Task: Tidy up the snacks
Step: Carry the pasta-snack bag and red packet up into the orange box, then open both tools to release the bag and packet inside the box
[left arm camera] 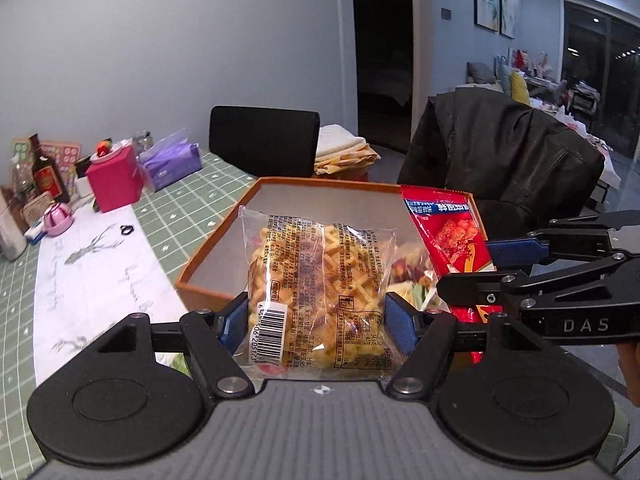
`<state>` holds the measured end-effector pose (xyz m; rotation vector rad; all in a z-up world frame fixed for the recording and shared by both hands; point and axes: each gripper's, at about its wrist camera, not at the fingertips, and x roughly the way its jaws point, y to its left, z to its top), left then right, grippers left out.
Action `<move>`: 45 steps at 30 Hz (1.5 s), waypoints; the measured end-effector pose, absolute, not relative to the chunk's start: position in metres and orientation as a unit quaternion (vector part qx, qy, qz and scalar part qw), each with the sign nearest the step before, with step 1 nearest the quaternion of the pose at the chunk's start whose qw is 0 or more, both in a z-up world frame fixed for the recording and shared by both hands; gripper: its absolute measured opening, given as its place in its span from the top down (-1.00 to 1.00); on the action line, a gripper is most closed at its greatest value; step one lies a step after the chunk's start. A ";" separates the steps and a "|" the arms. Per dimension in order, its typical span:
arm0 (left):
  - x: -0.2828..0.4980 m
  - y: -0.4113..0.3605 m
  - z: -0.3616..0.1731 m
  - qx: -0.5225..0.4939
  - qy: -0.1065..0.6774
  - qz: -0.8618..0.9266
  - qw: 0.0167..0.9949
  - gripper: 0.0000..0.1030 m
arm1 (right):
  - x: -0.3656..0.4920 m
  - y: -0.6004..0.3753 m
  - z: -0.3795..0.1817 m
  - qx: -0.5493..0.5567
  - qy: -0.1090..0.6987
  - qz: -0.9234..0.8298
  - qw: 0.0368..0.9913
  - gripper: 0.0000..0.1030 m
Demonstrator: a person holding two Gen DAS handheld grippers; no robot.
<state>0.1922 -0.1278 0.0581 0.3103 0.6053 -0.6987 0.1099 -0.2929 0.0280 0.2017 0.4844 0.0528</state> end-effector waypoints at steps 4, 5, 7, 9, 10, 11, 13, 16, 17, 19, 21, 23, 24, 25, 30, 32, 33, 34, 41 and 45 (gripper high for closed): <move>0.215 -0.136 0.058 0.134 0.316 -0.343 0.875 -0.58 | 0.134 -0.314 0.031 0.133 0.258 0.019 0.957 0.08; 0.220 -0.139 0.057 0.137 0.318 -0.339 0.875 -0.58 | 0.140 -0.317 0.032 0.137 0.260 0.018 0.955 0.08; 0.228 -0.143 0.056 0.145 0.322 -0.335 0.873 -0.58 | 0.152 -0.322 0.033 0.143 0.266 0.014 0.953 0.08; 0.238 -0.145 0.056 0.145 0.330 -0.336 0.870 -0.58 | 0.165 -0.327 0.033 0.146 0.273 0.013 0.951 0.08; 0.243 -0.146 0.056 0.144 0.334 -0.336 0.869 -0.58 | 0.172 -0.328 0.033 0.149 0.277 0.012 0.949 0.08; 0.248 -0.148 0.055 0.145 0.338 -0.334 0.868 -0.58 | 0.178 -0.331 0.032 0.153 0.281 0.012 0.947 0.08; 0.258 -0.152 0.054 0.155 0.343 -0.330 0.866 -0.58 | 0.193 -0.335 0.029 0.164 0.290 0.009 0.943 0.08; 0.273 -0.158 0.048 0.172 0.356 -0.321 0.861 -0.58 | 0.215 -0.341 0.025 0.177 0.302 0.004 0.937 0.08; 0.276 -0.160 0.046 0.181 0.357 -0.317 0.860 -0.58 | 0.222 -0.343 0.023 0.179 0.306 0.001 0.935 0.08; 0.287 -0.165 0.040 0.198 0.363 -0.307 0.857 -0.58 | 0.235 -0.345 0.019 0.181 0.313 -0.006 0.932 0.08; 0.295 -0.168 0.034 0.206 0.373 -0.300 0.853 -0.58 | 0.247 -0.345 0.015 0.179 0.325 -0.008 0.929 0.08; 0.302 -0.170 0.029 0.209 0.384 -0.296 0.849 -0.58 | 0.258 -0.344 0.011 0.177 0.334 -0.006 0.926 0.08; 0.305 -0.172 0.027 0.213 0.388 -0.295 0.847 -0.58 | 0.263 -0.344 0.009 0.176 0.340 -0.004 0.924 0.08; 0.307 -0.174 0.025 0.218 0.390 -0.294 0.845 -0.58 | 0.268 -0.343 0.006 0.175 0.344 -0.003 0.922 0.08; 0.312 -0.185 0.014 0.251 0.400 -0.290 0.832 -0.58 | 0.289 -0.341 -0.005 0.175 0.365 0.001 0.914 0.08; 0.315 -0.189 0.008 0.268 0.405 -0.286 0.826 -0.58 | 0.295 -0.339 -0.009 0.174 0.372 0.005 0.912 0.08; 0.316 -0.190 0.006 0.274 0.407 -0.285 0.823 -0.58 | 0.297 -0.337 -0.011 0.172 0.375 0.008 0.911 0.08; 0.317 -0.190 0.004 0.279 0.409 -0.284 0.821 -0.58 | 0.301 -0.335 -0.012 0.169 0.378 0.010 0.910 0.08; 0.321 -0.198 -0.007 0.302 0.417 -0.279 0.811 -0.58 | 0.322 -0.323 -0.026 0.156 0.397 0.011 0.904 0.08; 0.323 -0.200 -0.016 0.319 0.423 -0.279 0.801 -0.58 | 0.332 -0.323 -0.034 0.165 0.402 0.014 0.900 0.07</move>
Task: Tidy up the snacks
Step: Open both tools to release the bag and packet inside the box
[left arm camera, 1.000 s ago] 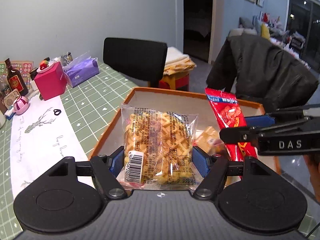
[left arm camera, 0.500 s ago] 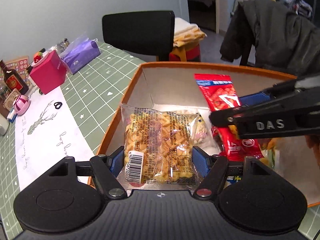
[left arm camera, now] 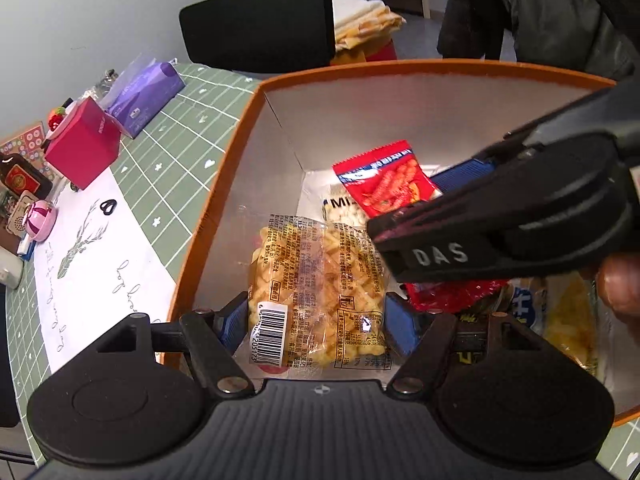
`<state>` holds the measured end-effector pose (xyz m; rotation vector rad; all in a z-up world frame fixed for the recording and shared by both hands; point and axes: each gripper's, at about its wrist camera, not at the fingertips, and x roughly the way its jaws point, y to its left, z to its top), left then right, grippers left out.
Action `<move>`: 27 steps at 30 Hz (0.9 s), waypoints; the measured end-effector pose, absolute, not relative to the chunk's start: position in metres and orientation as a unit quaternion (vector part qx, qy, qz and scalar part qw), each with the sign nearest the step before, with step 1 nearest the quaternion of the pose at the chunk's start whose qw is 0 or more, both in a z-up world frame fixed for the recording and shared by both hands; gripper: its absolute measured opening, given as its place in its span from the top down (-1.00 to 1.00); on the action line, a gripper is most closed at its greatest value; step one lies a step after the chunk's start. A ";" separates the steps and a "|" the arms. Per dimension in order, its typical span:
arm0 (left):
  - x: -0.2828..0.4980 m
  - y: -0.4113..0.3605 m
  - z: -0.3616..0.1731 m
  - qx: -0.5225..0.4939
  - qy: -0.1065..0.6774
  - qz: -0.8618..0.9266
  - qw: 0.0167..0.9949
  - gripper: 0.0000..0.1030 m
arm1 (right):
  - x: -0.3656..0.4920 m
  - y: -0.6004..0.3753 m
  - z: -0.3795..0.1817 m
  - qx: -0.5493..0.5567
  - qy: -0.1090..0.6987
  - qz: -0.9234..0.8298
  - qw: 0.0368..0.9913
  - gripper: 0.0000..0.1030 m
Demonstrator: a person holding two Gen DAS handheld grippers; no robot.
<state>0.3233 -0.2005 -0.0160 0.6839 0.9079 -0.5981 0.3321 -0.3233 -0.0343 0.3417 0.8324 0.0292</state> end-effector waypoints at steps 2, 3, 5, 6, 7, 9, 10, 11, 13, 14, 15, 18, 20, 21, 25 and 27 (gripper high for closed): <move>0.325 -0.201 -0.019 0.321 0.425 -0.277 0.800 -0.58 | 0.336 -0.323 -0.039 0.166 0.406 0.014 0.899 0.06; 0.325 -0.202 -0.020 0.322 0.426 -0.277 0.799 -0.58 | 0.338 -0.323 -0.042 0.165 0.408 0.014 0.898 0.06; 0.326 -0.202 -0.021 0.322 0.429 -0.275 0.798 -0.58 | 0.341 -0.325 -0.046 0.170 0.410 0.013 0.896 0.05; 0.327 -0.202 -0.022 0.323 0.430 -0.275 0.797 -0.59 | 0.342 -0.326 -0.048 0.175 0.411 0.013 0.895 0.05; 0.328 -0.202 -0.023 0.322 0.431 -0.274 0.797 -0.59 | 0.343 -0.328 -0.049 0.182 0.411 0.014 0.893 0.04; 0.328 -0.202 -0.024 0.318 0.434 -0.273 0.797 -0.59 | 0.343 -0.333 -0.052 0.196 0.411 0.016 0.890 0.01; 0.328 -0.202 -0.024 0.319 0.435 -0.272 0.797 -0.59 | 0.344 -0.334 -0.053 0.202 0.411 0.016 0.889 0.00; 0.328 -0.202 -0.025 0.318 0.436 -0.272 0.797 -0.60 | 0.343 -0.336 -0.054 0.206 0.410 0.017 0.888 0.00; 0.328 -0.202 -0.026 0.318 0.438 -0.268 0.797 -0.67 | 0.343 -0.336 -0.054 0.206 0.411 0.017 0.888 -0.02; 0.328 -0.203 -0.026 0.319 0.438 -0.264 0.798 -0.71 | 0.343 -0.335 -0.053 0.205 0.412 0.017 0.888 -0.04; 0.328 -0.204 -0.026 0.322 0.439 -0.263 0.796 -0.72 | 0.343 -0.334 -0.053 0.203 0.413 0.016 0.888 -0.05; 0.328 -0.205 -0.026 0.329 0.439 -0.262 0.794 -0.72 | 0.342 -0.331 -0.051 0.188 0.416 0.013 0.890 -0.09; 0.326 -0.204 -0.024 0.328 0.439 -0.264 0.794 -0.73 | 0.340 -0.329 -0.049 0.183 0.417 0.011 0.890 -0.10; 0.326 -0.204 -0.023 0.327 0.439 -0.265 0.794 -0.73 | 0.339 -0.329 -0.048 0.181 0.417 0.009 0.891 -0.10; 0.321 -0.203 -0.018 0.325 0.440 -0.269 0.793 -0.73 | 0.335 -0.328 -0.041 0.180 0.414 0.008 0.892 -0.13; 0.317 -0.203 -0.013 0.325 0.436 -0.274 0.793 -0.73 | 0.332 -0.328 -0.036 0.181 0.409 0.007 0.894 -0.16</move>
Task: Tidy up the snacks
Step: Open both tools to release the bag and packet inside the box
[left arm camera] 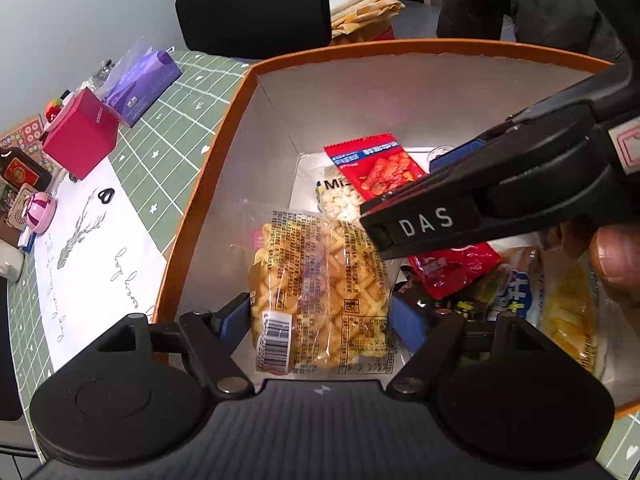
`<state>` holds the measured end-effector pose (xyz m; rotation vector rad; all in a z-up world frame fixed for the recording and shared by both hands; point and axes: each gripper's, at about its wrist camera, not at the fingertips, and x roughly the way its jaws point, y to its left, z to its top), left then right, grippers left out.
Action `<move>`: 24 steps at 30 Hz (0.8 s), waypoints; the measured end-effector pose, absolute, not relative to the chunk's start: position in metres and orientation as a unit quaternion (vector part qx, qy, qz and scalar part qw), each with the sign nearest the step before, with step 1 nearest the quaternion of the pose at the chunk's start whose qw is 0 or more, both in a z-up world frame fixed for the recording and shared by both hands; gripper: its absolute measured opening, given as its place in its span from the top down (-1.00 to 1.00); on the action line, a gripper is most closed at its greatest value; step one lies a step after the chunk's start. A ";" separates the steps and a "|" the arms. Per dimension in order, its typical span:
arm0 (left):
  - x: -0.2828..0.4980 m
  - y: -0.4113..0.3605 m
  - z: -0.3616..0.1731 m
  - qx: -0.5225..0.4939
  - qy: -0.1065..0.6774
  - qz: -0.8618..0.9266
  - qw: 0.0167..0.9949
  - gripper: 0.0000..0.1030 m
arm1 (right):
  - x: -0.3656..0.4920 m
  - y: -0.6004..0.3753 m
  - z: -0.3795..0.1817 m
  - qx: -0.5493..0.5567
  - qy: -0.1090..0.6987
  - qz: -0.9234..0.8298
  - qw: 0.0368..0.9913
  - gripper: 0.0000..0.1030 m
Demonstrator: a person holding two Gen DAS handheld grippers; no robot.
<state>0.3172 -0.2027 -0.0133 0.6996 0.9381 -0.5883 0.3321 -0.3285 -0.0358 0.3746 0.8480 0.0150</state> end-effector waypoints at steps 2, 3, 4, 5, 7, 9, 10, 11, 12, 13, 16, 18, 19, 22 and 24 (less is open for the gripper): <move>0.312 -0.203 -0.007 0.326 0.427 -0.277 0.797 -0.73 | 0.328 -0.329 -0.030 0.181 0.404 0.006 0.897 -0.18; 0.310 -0.203 -0.004 0.326 0.422 -0.278 0.799 -0.73 | 0.325 -0.329 -0.028 0.181 0.401 0.006 0.898 -0.18; 0.308 -0.202 0.001 0.323 0.418 -0.280 0.802 -0.74 | 0.323 -0.328 -0.025 0.181 0.399 0.006 0.899 -0.18; 0.306 -0.201 0.005 0.320 0.415 -0.280 0.804 -0.74 | 0.321 -0.328 -0.022 0.181 0.397 0.006 0.900 -0.18; 0.302 -0.199 0.014 0.315 0.407 -0.281 0.810 -0.74 | 0.313 -0.328 -0.014 0.182 0.389 0.006 0.903 -0.18; 0.298 -0.195 0.024 0.309 0.398 -0.283 0.816 -0.74 | 0.304 -0.328 -0.007 0.186 0.381 0.008 0.906 -0.18; 0.296 -0.192 0.029 0.304 0.394 -0.284 0.820 -0.74 | 0.298 -0.328 -0.005 0.190 0.376 0.011 0.907 -0.18; 0.294 -0.189 0.033 0.298 0.390 -0.286 0.823 -0.74 | 0.292 -0.329 -0.003 0.194 0.372 0.014 0.908 -0.18; 0.292 -0.186 0.038 0.291 0.387 -0.287 0.827 -0.74 | 0.286 -0.329 0.000 0.198 0.368 0.015 0.908 -0.18; 0.289 -0.182 0.042 0.283 0.385 -0.289 0.830 -0.74 | 0.280 -0.329 0.002 0.198 0.364 0.015 0.910 -0.18; 0.283 -0.170 0.050 0.266 0.379 -0.290 0.838 -0.74 | 0.262 -0.327 0.008 0.191 0.352 0.015 0.916 -0.18; 0.279 -0.161 0.053 0.258 0.378 -0.289 0.841 -0.74 | 0.252 -0.326 0.011 0.186 0.347 0.017 0.919 -0.18; 0.277 -0.157 0.054 0.256 0.377 -0.287 0.843 -0.74 | 0.247 -0.326 0.013 0.185 0.345 0.016 0.920 -0.18; 0.270 -0.145 0.058 0.247 0.373 -0.279 0.849 -0.74 | 0.233 -0.326 0.017 0.187 0.336 0.017 0.923 -0.18; 0.266 -0.136 0.062 0.238 0.372 -0.276 0.853 -0.74 | 0.224 -0.324 0.020 0.189 0.329 0.019 0.925 -0.18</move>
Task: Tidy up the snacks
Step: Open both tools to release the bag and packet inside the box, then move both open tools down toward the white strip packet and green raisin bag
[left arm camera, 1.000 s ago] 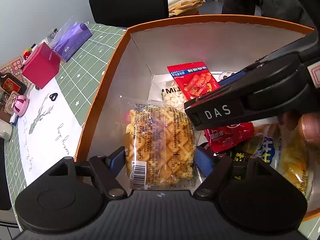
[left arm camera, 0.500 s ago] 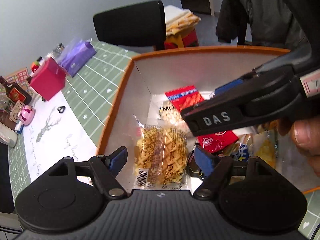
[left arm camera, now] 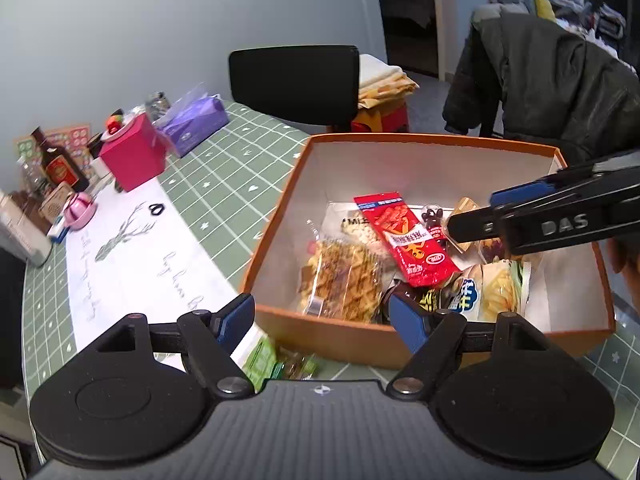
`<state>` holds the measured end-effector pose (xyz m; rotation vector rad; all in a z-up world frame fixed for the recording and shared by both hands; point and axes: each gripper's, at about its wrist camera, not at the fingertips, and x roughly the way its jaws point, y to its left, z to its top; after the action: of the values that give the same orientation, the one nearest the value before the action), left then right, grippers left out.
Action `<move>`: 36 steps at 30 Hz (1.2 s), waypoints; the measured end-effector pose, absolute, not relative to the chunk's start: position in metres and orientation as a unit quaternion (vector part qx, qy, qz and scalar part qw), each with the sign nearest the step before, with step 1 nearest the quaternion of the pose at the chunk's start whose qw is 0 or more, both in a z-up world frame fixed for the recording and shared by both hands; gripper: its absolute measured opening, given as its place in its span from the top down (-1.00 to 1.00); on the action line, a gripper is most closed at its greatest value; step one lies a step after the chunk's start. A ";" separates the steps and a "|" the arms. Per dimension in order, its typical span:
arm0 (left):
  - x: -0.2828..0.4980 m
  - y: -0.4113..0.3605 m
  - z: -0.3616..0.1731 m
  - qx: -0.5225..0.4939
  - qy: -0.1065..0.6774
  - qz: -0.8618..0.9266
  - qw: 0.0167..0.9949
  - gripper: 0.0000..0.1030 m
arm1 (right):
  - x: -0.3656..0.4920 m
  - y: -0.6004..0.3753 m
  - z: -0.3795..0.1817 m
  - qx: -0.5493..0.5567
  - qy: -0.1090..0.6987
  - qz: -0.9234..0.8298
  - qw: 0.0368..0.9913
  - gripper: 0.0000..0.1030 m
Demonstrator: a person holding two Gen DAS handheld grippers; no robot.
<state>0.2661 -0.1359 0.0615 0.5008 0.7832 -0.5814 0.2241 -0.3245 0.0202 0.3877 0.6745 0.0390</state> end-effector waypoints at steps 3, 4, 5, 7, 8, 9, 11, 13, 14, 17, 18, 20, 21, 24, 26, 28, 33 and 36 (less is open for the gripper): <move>0.258 -0.124 0.067 0.221 0.366 -0.274 0.861 -0.74 | 0.210 -0.319 0.026 0.187 0.317 0.024 0.930 -0.19; 0.254 -0.119 0.068 0.214 0.364 -0.275 0.864 -0.74 | 0.205 -0.317 0.027 0.186 0.313 0.027 0.931 -0.19; 0.251 -0.115 0.069 0.206 0.362 -0.275 0.867 -0.74 | 0.200 -0.315 0.028 0.186 0.309 0.029 0.932 -0.20; 0.244 -0.106 0.068 0.185 0.362 -0.273 0.872 -0.75 | 0.189 -0.310 0.029 0.183 0.301 0.037 0.935 -0.21; 0.240 -0.102 0.066 0.176 0.364 -0.272 0.873 -0.75 | 0.184 -0.307 0.029 0.183 0.298 0.040 0.936 -0.21; 0.236 -0.099 0.064 0.170 0.364 -0.273 0.874 -0.75 | 0.179 -0.305 0.029 0.182 0.294 0.042 0.938 -0.21; 0.227 -0.092 0.058 0.162 0.363 -0.279 0.874 -0.75 | 0.169 -0.300 0.028 0.177 0.285 0.044 0.941 -0.21; 0.218 -0.085 0.050 0.150 0.363 -0.281 0.876 -0.75 | 0.158 -0.295 0.027 0.169 0.278 0.044 0.945 -0.21; 0.214 -0.081 0.046 0.144 0.363 -0.280 0.877 -0.75 | 0.154 -0.293 0.026 0.165 0.274 0.044 0.946 -0.21; 0.201 -0.070 0.030 0.124 0.366 -0.280 0.879 -0.75 | 0.139 -0.287 0.021 0.161 0.263 0.044 0.950 -0.21; 0.196 -0.067 0.025 0.116 0.368 -0.280 0.879 -0.75 | 0.135 -0.285 0.020 0.161 0.260 0.043 0.951 -0.21; 0.187 -0.061 0.014 0.103 0.373 -0.281 0.878 -0.75 | 0.126 -0.280 0.017 0.155 0.252 0.044 0.954 -0.21; 0.182 -0.058 0.008 0.096 0.374 -0.282 0.878 -0.75 | 0.123 -0.277 0.015 0.149 0.248 0.043 0.956 -0.21; 0.167 -0.051 -0.005 0.074 0.381 -0.287 0.876 -0.75 | 0.113 -0.267 0.010 0.132 0.240 0.044 0.961 -0.21; 0.158 -0.049 -0.014 0.067 0.386 -0.292 0.873 -0.75 | 0.107 -0.261 0.006 0.127 0.236 0.048 0.962 -0.21; 0.148 -0.050 -0.024 0.074 0.386 -0.292 0.872 -0.75 | 0.101 -0.255 0.000 0.126 0.234 0.053 0.963 -0.22; 0.123 -0.052 -0.050 0.086 0.385 -0.295 0.870 -0.75 | 0.092 -0.246 -0.017 0.139 0.246 0.068 0.957 -0.24; 0.116 -0.053 -0.062 0.086 0.390 -0.297 0.867 -0.75 | 0.090 -0.244 -0.029 0.146 0.256 0.074 0.953 -0.24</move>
<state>0.1157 -0.0528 -0.0617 0.1794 0.8172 -0.6227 0.0897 -0.2439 -0.0291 0.2974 0.5194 0.1498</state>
